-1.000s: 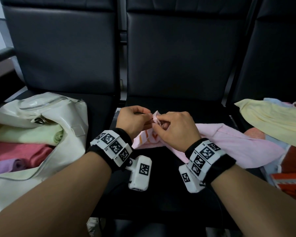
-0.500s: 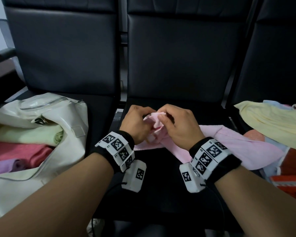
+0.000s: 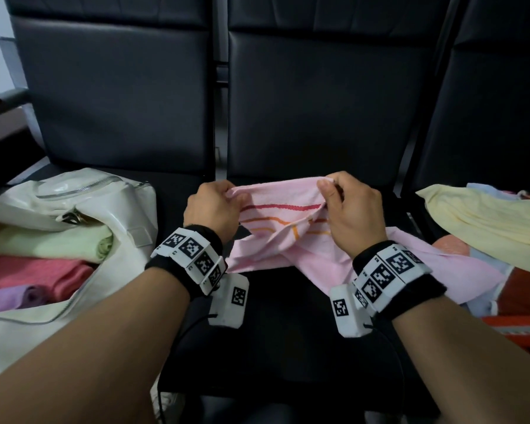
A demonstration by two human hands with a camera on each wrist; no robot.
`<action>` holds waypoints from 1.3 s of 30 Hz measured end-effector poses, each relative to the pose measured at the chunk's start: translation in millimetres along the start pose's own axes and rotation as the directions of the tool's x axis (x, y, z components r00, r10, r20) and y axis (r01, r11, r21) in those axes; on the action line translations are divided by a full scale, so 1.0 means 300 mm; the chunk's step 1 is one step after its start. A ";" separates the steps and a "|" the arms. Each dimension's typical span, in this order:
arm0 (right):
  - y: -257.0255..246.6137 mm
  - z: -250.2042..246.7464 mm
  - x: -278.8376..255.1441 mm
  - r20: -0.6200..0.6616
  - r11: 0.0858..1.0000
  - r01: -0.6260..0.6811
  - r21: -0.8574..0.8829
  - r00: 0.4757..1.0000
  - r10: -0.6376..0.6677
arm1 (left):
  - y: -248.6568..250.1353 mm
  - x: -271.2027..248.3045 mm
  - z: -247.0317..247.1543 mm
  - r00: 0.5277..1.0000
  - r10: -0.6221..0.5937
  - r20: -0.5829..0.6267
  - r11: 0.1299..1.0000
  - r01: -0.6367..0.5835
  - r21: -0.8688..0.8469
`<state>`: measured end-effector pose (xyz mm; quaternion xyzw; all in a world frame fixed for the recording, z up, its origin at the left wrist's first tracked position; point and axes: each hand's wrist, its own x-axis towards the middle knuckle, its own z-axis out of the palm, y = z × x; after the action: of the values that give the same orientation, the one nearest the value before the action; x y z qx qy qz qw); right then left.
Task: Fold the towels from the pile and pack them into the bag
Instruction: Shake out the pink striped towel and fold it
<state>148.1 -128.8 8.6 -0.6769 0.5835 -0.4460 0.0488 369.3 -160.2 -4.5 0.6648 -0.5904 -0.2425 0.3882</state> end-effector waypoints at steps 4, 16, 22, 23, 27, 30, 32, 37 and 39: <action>0.006 -0.004 0.005 -0.071 0.998 -0.055 -0.010 0.996 0.054 | 0.014 0.000 0.009 0.997 0.042 -0.060 0.967 -0.055 -0.248; 0.004 -0.006 0.004 -0.102 0.967 -0.146 0.207 0.980 0.170 | 0.023 0.000 0.013 0.988 0.131 -0.076 0.887 -0.151 -0.436; -0.026 -0.048 0.006 -0.180 0.938 -0.189 0.291 0.952 0.248 | 0.089 -0.042 0.006 0.977 0.182 -0.110 0.826 -0.212 -0.521; -0.047 -0.067 0.003 -0.202 0.933 -0.185 0.308 0.946 0.254 | 0.112 -0.058 0.001 0.974 0.191 -0.122 0.809 -0.226 -0.542; -0.104 -0.139 -0.004 -0.241 0.923 -0.165 0.347 0.936 0.258 | 0.192 -0.109 -0.035 0.965 0.232 -0.125 0.730 -0.258 -0.633; -0.164 -0.221 0.003 -0.234 0.909 -0.149 0.388 0.939 0.254 | 0.273 -0.141 -0.093 0.950 0.275 -0.145 0.691 -0.300 -0.658; -0.224 -0.293 0.010 -0.233 0.897 -0.138 0.420 0.939 0.254 | 0.333 -0.155 -0.144 0.943 0.285 -0.173 0.697 -0.328 -0.637; -0.382 -0.479 0.036 -0.343 0.940 -0.021 0.340 0.928 0.145 | 0.496 -0.210 -0.302 0.897 0.355 -0.265 0.741 -0.442 -0.506; -0.450 -0.562 0.043 -0.379 0.946 0.028 0.323 0.920 0.102 | 0.570 -0.258 -0.372 0.862 0.405 -0.305 0.732 -0.505 -0.457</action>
<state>136.3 -20.4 195.5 -0.5459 0.5137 -0.6600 0.0500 340.1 -59.4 187.1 0.3874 -0.6082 -0.2280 0.6543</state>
